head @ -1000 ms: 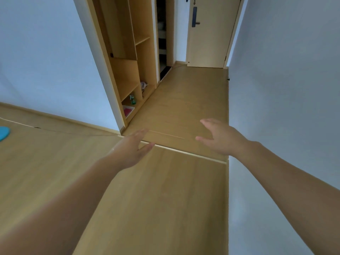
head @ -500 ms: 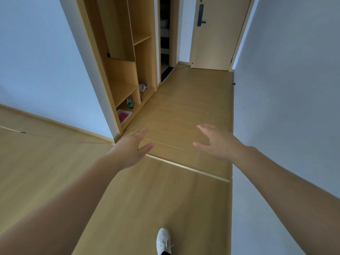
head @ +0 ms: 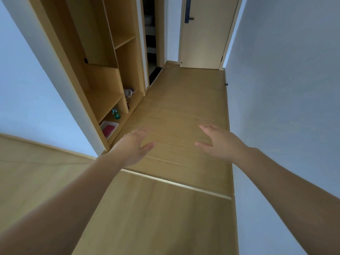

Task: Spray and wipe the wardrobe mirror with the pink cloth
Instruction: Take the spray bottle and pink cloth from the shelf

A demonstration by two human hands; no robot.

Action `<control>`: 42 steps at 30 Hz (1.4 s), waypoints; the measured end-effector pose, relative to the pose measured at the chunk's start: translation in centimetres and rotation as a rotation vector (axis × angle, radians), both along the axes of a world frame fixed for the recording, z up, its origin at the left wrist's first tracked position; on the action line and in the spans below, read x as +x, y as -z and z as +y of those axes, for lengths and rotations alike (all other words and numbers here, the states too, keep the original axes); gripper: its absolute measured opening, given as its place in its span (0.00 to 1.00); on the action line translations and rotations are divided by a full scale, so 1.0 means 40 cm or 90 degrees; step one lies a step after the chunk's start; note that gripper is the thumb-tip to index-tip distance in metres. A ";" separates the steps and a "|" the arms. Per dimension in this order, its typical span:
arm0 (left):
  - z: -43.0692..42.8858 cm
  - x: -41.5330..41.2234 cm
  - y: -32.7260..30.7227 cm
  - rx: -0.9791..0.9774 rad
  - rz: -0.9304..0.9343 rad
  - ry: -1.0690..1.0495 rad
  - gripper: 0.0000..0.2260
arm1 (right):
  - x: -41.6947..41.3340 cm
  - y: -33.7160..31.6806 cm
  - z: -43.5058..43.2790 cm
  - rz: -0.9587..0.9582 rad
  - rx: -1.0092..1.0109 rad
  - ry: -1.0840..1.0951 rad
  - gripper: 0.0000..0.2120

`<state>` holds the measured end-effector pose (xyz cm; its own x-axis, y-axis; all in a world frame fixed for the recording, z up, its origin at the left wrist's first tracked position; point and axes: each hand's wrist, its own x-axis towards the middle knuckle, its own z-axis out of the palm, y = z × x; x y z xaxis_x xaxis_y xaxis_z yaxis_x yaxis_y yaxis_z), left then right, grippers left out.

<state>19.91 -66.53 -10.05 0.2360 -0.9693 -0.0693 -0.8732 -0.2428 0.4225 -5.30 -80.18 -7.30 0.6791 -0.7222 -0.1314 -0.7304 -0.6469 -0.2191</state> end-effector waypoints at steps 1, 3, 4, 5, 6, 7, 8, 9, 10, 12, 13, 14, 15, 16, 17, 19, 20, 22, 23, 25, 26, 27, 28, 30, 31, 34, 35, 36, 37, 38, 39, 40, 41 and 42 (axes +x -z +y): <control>-0.025 0.010 0.004 0.004 0.002 -0.003 0.28 | 0.009 0.002 -0.028 -0.005 0.001 0.003 0.35; -0.076 0.027 0.013 0.011 0.006 -0.013 0.28 | 0.025 0.010 -0.084 -0.004 0.006 -0.003 0.34; -0.103 0.034 0.019 0.015 0.008 -0.017 0.29 | 0.034 0.016 -0.114 -0.001 0.008 -0.009 0.34; -0.131 0.040 0.024 0.019 0.008 -0.020 0.29 | 0.041 0.021 -0.146 0.002 0.013 -0.014 0.34; -0.167 0.046 0.032 0.026 0.008 -0.027 0.29 | 0.051 0.027 -0.186 0.002 0.019 -0.019 0.35; -0.193 0.052 0.037 0.030 0.009 -0.030 0.29 | 0.060 0.031 -0.218 0.003 0.019 -0.022 0.34; -0.217 0.055 0.040 0.033 0.009 -0.033 0.29 | 0.069 0.033 -0.247 0.004 0.016 -0.025 0.34; -0.255 0.061 0.047 0.035 0.008 -0.039 0.28 | 0.080 0.039 -0.293 0.003 0.014 -0.034 0.34; -0.295 0.067 0.054 0.038 0.007 -0.047 0.28 | 0.092 0.045 -0.341 0.001 0.013 -0.044 0.34; -0.376 0.076 0.067 0.044 0.011 -0.064 0.28 | 0.120 0.055 -0.445 0.004 0.016 -0.069 0.35; -0.417 0.079 0.071 0.046 0.015 -0.075 0.28 | 0.134 0.060 -0.498 0.006 0.020 -0.082 0.35; -0.456 0.080 0.075 0.051 0.019 -0.088 0.28 | 0.145 0.063 -0.552 0.009 0.024 -0.095 0.35; -0.498 0.081 0.076 0.053 0.021 -0.100 0.28 | 0.154 0.063 -0.606 0.014 0.027 -0.107 0.35; -0.541 0.081 0.076 0.057 0.024 -0.112 0.28 | 0.163 0.059 -0.658 0.022 0.026 -0.117 0.35; -0.581 0.080 0.076 0.059 0.028 -0.124 0.28 | 0.170 0.055 -0.709 0.033 0.022 -0.129 0.35; -0.653 0.079 0.077 0.056 0.037 -0.155 0.28 | 0.187 0.049 -0.805 0.045 0.018 -0.150 0.35; -0.686 0.080 0.079 0.053 0.040 -0.169 0.28 | 0.198 0.049 -0.850 0.046 0.020 -0.157 0.35; -0.742 0.083 0.082 0.048 0.044 -0.193 0.28 | 0.223 0.053 -0.928 0.047 0.023 -0.167 0.35; -0.765 0.084 0.083 0.044 0.045 -0.203 0.28 | 0.237 0.058 -0.958 0.051 0.024 -0.175 0.35; -0.803 0.095 0.086 0.043 0.047 -0.224 0.28 | 0.270 0.068 -1.011 0.058 0.026 -0.198 0.35; -0.822 0.105 0.085 0.046 0.048 -0.234 0.28 | 0.290 0.072 -1.036 0.058 0.028 -0.210 0.35; -0.840 0.119 0.087 0.048 0.051 -0.244 0.28 | 0.312 0.073 -1.060 0.057 0.029 -0.221 0.35; -0.858 0.135 0.089 0.052 0.054 -0.253 0.28 | 0.335 0.074 -1.084 0.056 0.033 -0.232 0.35; -0.894 0.173 0.096 0.057 0.051 -0.267 0.28 | 0.383 0.078 -1.129 0.053 0.042 -0.253 0.35; -0.912 0.197 0.101 0.056 0.047 -0.278 0.28 | 0.409 0.081 -1.150 0.053 0.045 -0.264 0.35; -0.974 0.276 0.110 0.053 0.052 -0.317 0.27 | 0.506 0.086 -1.220 0.053 0.035 -0.290 0.34; -0.999 0.308 0.114 0.051 0.056 -0.322 0.27 | 0.545 0.086 -1.247 0.050 0.034 -0.296 0.34; -1.022 0.340 0.117 0.046 0.058 -0.326 0.27 | 0.587 0.087 -1.275 0.045 0.034 -0.301 0.34; -1.046 0.376 0.120 0.033 0.063 -0.330 0.27 | 0.629 0.087 -1.302 0.040 0.033 -0.308 0.34; -1.070 0.411 0.119 0.018 0.075 -0.339 0.27 | 0.672 0.085 -1.329 0.036 0.031 -0.313 0.34; -1.094 0.444 0.116 0.005 0.092 -0.352 0.27 | 0.712 0.080 -1.355 0.037 0.034 -0.317 0.34; -1.117 0.478 0.112 0.002 0.104 -0.365 0.26 | 0.751 0.074 -1.379 0.043 0.038 -0.322 0.34; -1.138 0.510 0.108 0.004 0.106 -0.373 0.26 | 0.790 0.069 -1.402 0.051 0.042 -0.330 0.34; -1.159 0.540 0.103 0.011 0.093 -0.378 0.26 | 0.830 0.065 -1.425 0.058 0.042 -0.340 0.34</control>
